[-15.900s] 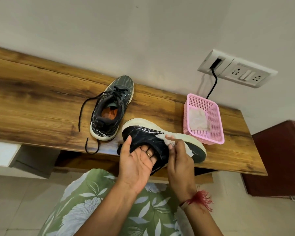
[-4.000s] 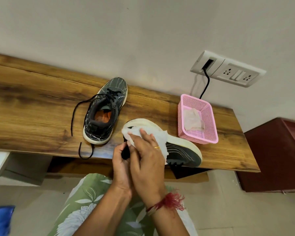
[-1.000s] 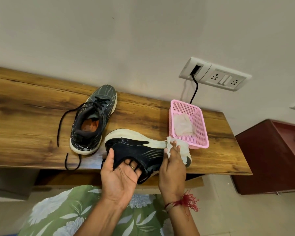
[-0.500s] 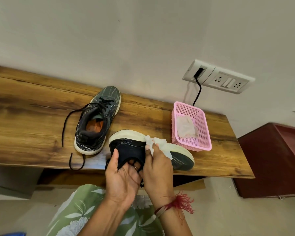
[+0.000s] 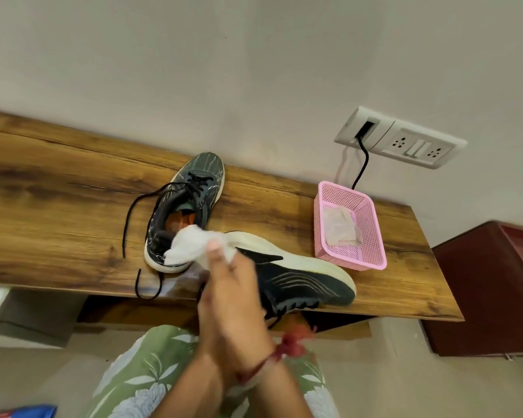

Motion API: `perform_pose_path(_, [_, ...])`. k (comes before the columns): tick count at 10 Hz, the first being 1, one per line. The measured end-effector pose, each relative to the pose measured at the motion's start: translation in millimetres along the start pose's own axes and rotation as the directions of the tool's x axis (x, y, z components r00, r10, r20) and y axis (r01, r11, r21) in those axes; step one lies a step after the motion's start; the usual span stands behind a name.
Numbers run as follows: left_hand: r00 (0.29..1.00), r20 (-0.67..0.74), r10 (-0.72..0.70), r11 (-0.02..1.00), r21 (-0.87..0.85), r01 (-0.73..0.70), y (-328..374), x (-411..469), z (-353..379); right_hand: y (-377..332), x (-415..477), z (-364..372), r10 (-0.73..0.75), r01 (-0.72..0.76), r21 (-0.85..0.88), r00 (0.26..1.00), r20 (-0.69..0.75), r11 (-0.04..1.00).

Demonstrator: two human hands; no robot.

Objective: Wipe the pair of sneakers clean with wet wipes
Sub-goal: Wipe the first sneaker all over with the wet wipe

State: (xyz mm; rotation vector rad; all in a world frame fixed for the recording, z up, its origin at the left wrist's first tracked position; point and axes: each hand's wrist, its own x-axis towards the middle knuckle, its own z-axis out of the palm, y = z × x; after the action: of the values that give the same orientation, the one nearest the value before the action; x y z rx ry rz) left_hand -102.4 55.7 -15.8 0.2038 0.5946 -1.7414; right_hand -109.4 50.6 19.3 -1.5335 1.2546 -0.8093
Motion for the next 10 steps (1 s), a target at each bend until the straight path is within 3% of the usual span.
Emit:
perform_pose_path(1, [0.966, -0.062, 0.250, 0.955, 0.180, -0.236, -0.9, 11.1, -2.6, -8.5, 3.2, -57.4, 0.258, -0.172, 0.916, 0.963, 0.079, 0.363])
perform_pose_path(2, [0.967, -0.039, 0.253, 0.920, 0.317, -0.228, 6.3, 4.2, -1.9, 4.1, 3.3, -132.8, 0.223, -0.009, 0.886, 0.969, -0.107, 0.463])
perform_pose_path(3, [0.959, -0.003, 0.284, 0.915, 0.300, -0.270, 7.5, 6.5, -5.9, 35.0, -9.6, -191.9, 0.239, 0.122, 0.759, 0.907, -0.347, 0.640])
perform_pose_path(4, [0.960, -0.020, 0.278, 0.918, 0.298, -0.260, 5.6, 3.2, -0.9, 44.9, -4.9, -202.5, 0.276, 0.110, 0.646, 0.841, -0.465, 0.755])
perform_pose_path(5, [0.969, -0.001, 0.248, 0.932, 0.272, -0.239, 5.0, 3.1, -0.7, 54.4, -6.6, -169.1, 0.112, -0.087, 0.070, 0.754, -0.647, 0.994])
perform_pose_path(6, [0.968, -0.019, 0.250, 0.928, 0.290, -0.234, 3.9, 2.5, -0.1, 75.0, -1.1, -130.6, 0.035, -0.229, -0.290, 0.835, -0.549, 0.929])
perform_pose_path(8, [0.978, 0.028, 0.207, 0.911, 0.358, -0.203, 5.9, 1.8, -0.7, 65.8, 1.6, -91.7, 0.021, -0.256, -0.385, 0.855, -0.519, 0.887])
perform_pose_path(10, [0.977, 0.044, 0.207, 0.883, 0.421, -0.206, 3.8, 0.3, 0.2, 41.3, 2.5, -55.5, -0.045, -0.135, -0.470, 0.935, -0.352, 0.872])
